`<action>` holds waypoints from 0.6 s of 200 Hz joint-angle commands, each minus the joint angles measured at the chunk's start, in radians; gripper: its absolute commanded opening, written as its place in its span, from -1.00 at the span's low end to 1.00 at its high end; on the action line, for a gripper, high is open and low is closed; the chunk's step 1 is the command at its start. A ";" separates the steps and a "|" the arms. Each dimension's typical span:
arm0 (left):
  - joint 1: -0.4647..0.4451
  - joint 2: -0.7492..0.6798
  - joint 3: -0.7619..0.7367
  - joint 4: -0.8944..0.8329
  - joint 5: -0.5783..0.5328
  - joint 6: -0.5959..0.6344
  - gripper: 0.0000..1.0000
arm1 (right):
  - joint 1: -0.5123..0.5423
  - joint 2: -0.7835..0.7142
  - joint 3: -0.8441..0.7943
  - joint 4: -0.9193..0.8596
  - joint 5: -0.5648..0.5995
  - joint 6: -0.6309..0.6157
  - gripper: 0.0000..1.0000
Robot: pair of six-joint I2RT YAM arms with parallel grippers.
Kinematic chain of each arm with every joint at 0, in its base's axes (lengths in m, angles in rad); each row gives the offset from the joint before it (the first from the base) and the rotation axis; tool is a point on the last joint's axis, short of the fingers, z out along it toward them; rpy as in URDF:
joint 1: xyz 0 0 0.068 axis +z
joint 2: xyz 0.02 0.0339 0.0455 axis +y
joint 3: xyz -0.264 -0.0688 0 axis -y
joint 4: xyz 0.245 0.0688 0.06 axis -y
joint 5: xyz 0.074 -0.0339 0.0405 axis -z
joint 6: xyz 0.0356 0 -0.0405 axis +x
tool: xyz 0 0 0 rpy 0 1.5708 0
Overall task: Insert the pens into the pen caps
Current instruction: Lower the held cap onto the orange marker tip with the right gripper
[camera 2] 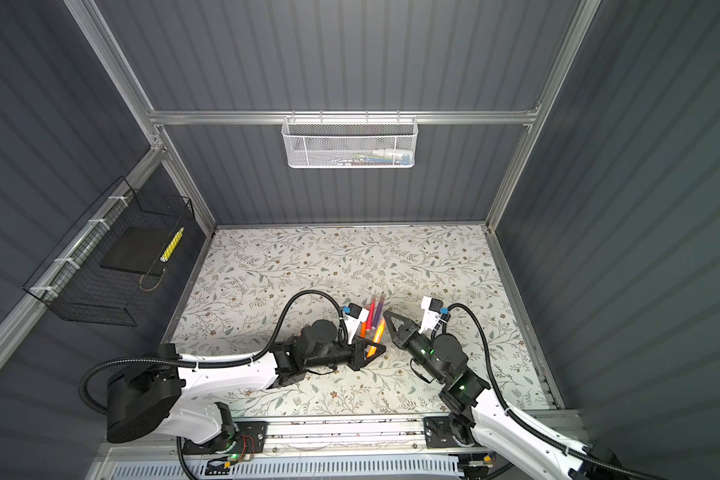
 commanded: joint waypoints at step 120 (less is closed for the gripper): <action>0.009 -0.090 0.042 0.083 0.040 0.036 -1.00 | 0.018 -0.047 -0.006 -0.121 -0.018 -0.051 -0.50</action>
